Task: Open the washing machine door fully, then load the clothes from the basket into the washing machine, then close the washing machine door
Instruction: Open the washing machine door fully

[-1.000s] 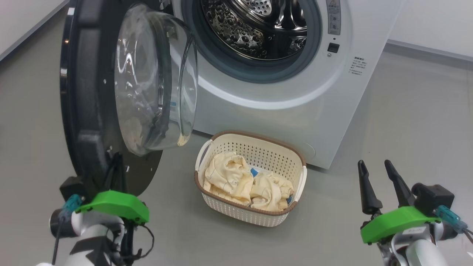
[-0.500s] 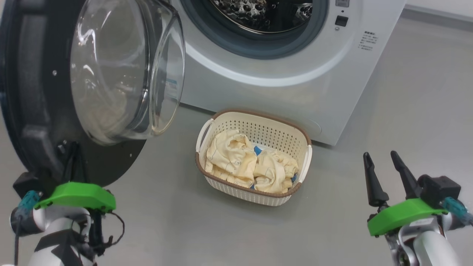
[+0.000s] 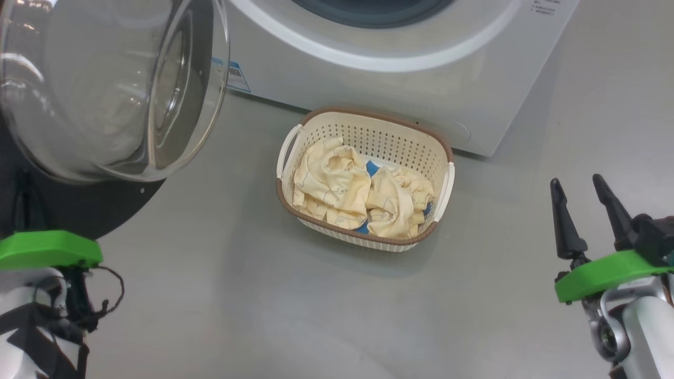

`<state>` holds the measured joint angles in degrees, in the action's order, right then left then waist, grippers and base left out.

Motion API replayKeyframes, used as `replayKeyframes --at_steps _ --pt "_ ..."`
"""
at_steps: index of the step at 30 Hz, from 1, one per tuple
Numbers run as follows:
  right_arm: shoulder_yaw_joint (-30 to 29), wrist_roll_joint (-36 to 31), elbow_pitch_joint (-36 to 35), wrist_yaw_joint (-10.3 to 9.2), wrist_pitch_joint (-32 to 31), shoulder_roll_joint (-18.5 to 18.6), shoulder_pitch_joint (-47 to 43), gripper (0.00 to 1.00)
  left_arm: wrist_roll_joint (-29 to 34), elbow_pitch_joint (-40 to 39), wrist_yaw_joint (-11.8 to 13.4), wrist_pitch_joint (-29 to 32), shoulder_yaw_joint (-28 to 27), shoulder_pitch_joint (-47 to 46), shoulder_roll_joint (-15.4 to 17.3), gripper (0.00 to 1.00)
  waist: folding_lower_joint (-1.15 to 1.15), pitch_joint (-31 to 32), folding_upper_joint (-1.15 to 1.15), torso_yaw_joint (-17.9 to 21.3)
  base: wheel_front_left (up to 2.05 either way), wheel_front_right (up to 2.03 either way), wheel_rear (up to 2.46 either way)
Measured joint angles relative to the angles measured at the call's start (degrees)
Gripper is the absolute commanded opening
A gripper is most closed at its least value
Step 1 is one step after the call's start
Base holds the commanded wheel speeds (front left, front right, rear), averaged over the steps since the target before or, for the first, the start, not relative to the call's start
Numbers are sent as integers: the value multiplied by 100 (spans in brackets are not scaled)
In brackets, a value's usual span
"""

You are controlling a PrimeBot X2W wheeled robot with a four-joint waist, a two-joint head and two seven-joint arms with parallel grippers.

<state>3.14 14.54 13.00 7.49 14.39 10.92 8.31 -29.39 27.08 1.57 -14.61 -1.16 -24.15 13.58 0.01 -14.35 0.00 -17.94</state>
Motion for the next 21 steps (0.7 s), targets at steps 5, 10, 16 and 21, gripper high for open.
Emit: replayKeyframes --at_steps 5,10,16,21 --pt "-45 0 -76 0 2 171 191 100 -256 -166 -2 0 -461 -132 96 0 0 -332 0 -8 0 0 0" --pt "-55 -30 -126 0 5 352 282 100 -264 -248 0 0 -809 -247 256 0 -1 -636 0 -31 0 0 0" --pt "-109 -59 -218 0 -7 563 288 100 -392 -107 -62 0 -1179 -480 386 0 0 -919 0 -93 0 0 0" --pt "-210 -101 -424 0 -92 740 290 100 -394 134 -172 -1 -1406 -730 511 0 -1 -1099 0 -176 0 0 0"
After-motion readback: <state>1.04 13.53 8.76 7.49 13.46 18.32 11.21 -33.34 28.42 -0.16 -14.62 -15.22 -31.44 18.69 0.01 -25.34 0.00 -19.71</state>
